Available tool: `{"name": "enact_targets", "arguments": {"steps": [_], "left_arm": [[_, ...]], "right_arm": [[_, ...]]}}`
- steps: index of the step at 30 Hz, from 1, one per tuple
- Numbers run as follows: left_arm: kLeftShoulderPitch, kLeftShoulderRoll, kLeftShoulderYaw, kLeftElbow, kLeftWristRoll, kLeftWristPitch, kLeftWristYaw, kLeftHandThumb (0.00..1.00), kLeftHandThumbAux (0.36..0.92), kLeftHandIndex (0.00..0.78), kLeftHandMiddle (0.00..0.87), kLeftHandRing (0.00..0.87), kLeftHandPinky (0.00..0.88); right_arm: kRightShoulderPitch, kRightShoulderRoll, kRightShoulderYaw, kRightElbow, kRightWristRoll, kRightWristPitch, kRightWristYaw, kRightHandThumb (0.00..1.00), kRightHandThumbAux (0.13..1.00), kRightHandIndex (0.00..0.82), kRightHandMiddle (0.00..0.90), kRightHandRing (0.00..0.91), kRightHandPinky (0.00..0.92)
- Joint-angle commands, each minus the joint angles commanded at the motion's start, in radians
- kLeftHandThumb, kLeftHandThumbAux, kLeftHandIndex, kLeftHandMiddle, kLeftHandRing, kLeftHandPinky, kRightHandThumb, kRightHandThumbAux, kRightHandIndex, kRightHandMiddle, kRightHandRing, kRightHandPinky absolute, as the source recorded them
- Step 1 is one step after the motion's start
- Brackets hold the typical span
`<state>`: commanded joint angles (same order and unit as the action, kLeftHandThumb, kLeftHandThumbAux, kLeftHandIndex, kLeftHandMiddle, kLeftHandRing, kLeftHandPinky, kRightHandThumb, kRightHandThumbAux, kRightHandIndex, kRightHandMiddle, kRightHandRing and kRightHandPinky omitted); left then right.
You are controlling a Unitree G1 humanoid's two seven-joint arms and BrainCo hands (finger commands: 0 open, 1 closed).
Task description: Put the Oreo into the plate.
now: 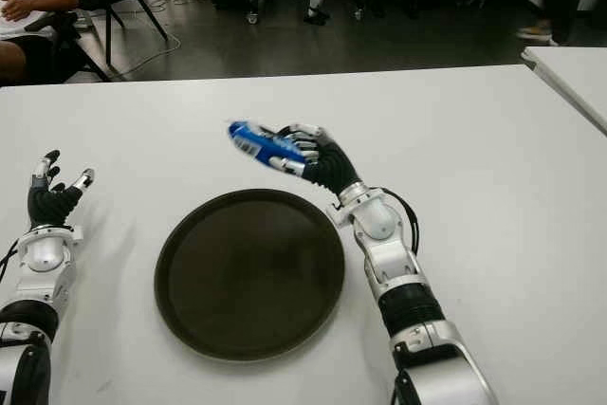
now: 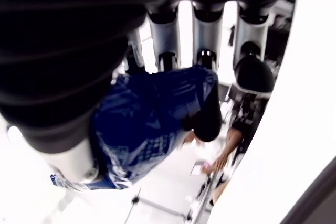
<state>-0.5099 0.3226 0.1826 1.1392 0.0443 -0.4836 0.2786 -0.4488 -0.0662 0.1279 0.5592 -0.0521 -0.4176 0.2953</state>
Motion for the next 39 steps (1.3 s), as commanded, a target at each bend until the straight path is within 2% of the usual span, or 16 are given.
{"name": "enact_targets", "arguments": {"steps": [10, 17, 23, 30, 39], "left_arm": [[0.004, -0.004, 0.008, -0.001, -0.010, -0.001, 0.005, 0.000, 0.697, 0.000, 0.000, 0.000, 0.000], [0.000, -0.001, 0.004, 0.004, -0.004, 0.004, 0.009, 0.000, 0.699, 0.000, 0.000, 0.000, 0.000], [0.000, -0.002, 0.006, 0.004, -0.005, -0.002, 0.011, 0.000, 0.710, 0.001, 0.000, 0.000, 0.000], [0.003, -0.003, 0.005, -0.004, -0.005, -0.002, 0.011, 0.000, 0.721, 0.000, 0.000, 0.000, 0.000], [0.004, -0.002, 0.007, -0.006, -0.010, 0.007, 0.001, 0.000, 0.710, 0.000, 0.000, 0.000, 0.000]], "right_arm": [[0.006, -0.010, 0.020, -0.017, -0.035, 0.001, -0.006, 0.702, 0.716, 0.442, 0.827, 0.834, 0.838], [0.010, -0.012, 0.025, -0.031, -0.051, 0.025, -0.017, 0.704, 0.716, 0.442, 0.817, 0.827, 0.826], [0.010, -0.014, 0.032, -0.032, -0.073, 0.015, -0.031, 0.704, 0.716, 0.442, 0.813, 0.826, 0.828], [0.013, -0.033, 0.051, -0.053, -0.105, 0.031, -0.029, 0.704, 0.717, 0.442, 0.808, 0.825, 0.829], [0.011, -0.058, 0.074, -0.066, -0.130, 0.053, -0.020, 0.699, 0.720, 0.441, 0.810, 0.828, 0.833]]}}
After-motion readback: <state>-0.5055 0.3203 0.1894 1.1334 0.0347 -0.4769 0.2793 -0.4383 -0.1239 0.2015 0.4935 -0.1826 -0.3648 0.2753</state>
